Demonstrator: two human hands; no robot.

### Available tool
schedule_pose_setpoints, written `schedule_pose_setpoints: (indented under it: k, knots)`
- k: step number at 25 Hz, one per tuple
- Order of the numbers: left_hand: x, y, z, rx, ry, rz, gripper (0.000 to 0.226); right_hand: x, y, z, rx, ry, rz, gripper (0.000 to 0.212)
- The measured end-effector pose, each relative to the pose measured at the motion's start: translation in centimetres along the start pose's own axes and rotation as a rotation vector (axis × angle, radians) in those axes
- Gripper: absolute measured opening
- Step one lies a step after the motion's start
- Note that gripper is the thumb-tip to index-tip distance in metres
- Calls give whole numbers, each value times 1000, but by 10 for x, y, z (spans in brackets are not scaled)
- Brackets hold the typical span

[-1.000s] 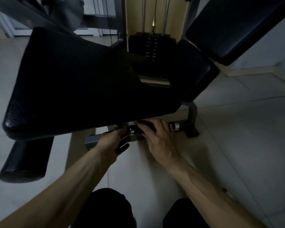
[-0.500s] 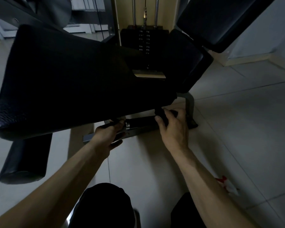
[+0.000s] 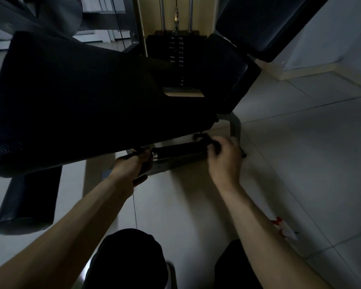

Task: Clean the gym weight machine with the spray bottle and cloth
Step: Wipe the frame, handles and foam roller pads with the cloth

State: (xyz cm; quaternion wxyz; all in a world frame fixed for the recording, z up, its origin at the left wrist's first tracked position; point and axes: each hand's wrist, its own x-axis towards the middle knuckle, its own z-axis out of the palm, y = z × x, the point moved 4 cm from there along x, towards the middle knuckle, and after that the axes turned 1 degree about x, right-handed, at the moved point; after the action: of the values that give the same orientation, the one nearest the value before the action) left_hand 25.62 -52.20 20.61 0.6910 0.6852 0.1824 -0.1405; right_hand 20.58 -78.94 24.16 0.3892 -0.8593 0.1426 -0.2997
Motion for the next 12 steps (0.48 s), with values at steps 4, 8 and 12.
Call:
schedule_pose_setpoints:
  k: [4, 8, 12]
  knots:
    - [0, 1, 3, -9, 9, -11, 36, 3, -2, -10, 192, 112, 78, 50]
    - [-3, 2, 4, -17, 5, -24, 31, -21, -13, 37, 108, -210, -90, 32]
    - [-3, 1, 2, -26, 9, -15, 34, -26, 3, 25, -6, -301, -181, 45]
